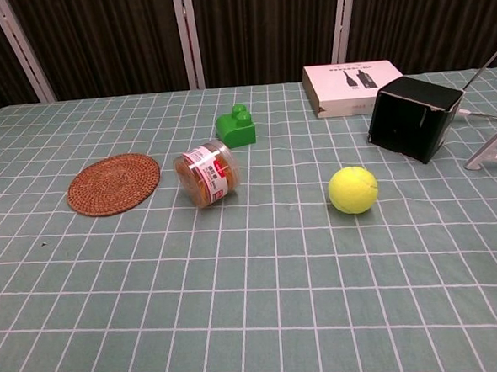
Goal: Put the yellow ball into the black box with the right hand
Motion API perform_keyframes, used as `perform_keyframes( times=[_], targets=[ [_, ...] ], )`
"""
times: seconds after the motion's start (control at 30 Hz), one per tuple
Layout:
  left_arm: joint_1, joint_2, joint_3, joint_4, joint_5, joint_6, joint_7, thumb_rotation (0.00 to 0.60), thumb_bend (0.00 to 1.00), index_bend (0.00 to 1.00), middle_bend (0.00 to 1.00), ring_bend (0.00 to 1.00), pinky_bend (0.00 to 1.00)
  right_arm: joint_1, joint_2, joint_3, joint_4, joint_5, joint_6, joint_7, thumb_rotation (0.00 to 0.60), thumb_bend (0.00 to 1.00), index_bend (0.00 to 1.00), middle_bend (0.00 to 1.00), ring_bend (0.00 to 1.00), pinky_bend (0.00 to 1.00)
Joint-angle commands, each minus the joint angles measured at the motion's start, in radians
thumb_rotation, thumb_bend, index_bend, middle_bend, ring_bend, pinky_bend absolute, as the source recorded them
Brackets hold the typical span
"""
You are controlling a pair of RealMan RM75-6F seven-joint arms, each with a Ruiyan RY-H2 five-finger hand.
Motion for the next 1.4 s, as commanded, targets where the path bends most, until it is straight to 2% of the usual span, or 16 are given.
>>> perform_keyframes(
  times=[0.03, 0.13, 0.33, 0.63, 0.9, 1.13, 1.4],
  targets=[
    [-0.003, -0.002, 0.001, 0.002, 0.002, -0.003, 0.002, 0.6, 0.14, 0.0, 0.0, 0.0, 0.0, 0.039, -0.02, -0.021, -0.044, 0.009, -0.103, -0.013, 0.6, 0.32, 0.41, 0.47, 0.41, 0.65],
    [-0.01, -0.004, 0.0, 0.001, -0.007, -0.02, 0.008, 0.6, 0.14, 0.0, 0.0, 0.0, 0.0, 0.055, -0.067, -0.008, -0.056, 0.026, -0.148, -0.086, 0.6, 0.42, 0.45, 0.51, 0.45, 0.69],
    [-0.017, -0.006, -0.004, 0.001, -0.023, -0.038, 0.013, 0.6, 0.14, 0.0, 0.0, 0.0, 0.0, 0.075, -0.139, 0.02, -0.071, 0.066, -0.194, -0.142, 0.6, 0.48, 0.46, 0.55, 0.49, 0.74],
    [-0.022, -0.007, -0.008, 0.005, -0.041, -0.048, 0.012, 0.6, 0.14, 0.0, 0.0, 0.0, 0.0, 0.14, -0.26, 0.077, -0.06, 0.174, -0.315, -0.177, 0.6, 0.5, 0.46, 0.55, 0.49, 0.74],
    [-0.015, -0.008, -0.007, 0.011, -0.056, -0.046, 0.014, 0.6, 0.14, 0.0, 0.0, 0.0, 0.0, 0.214, -0.383, 0.134, 0.014, 0.286, -0.43, -0.245, 0.6, 0.5, 0.46, 0.55, 0.49, 0.74],
    [-0.015, -0.007, -0.012, 0.014, -0.081, -0.056, 0.013, 0.6, 0.14, 0.0, 0.0, 0.0, 0.0, 0.277, -0.465, 0.197, 0.074, 0.365, -0.478, -0.271, 0.6, 0.5, 0.46, 0.55, 0.49, 0.74],
    [-0.022, -0.012, -0.022, 0.017, -0.113, -0.078, 0.02, 0.6, 0.14, 0.0, 0.0, 0.0, 0.0, 0.337, -0.519, 0.241, 0.14, 0.418, -0.506, -0.274, 0.6, 0.5, 0.46, 0.55, 0.49, 0.74]
  ],
)
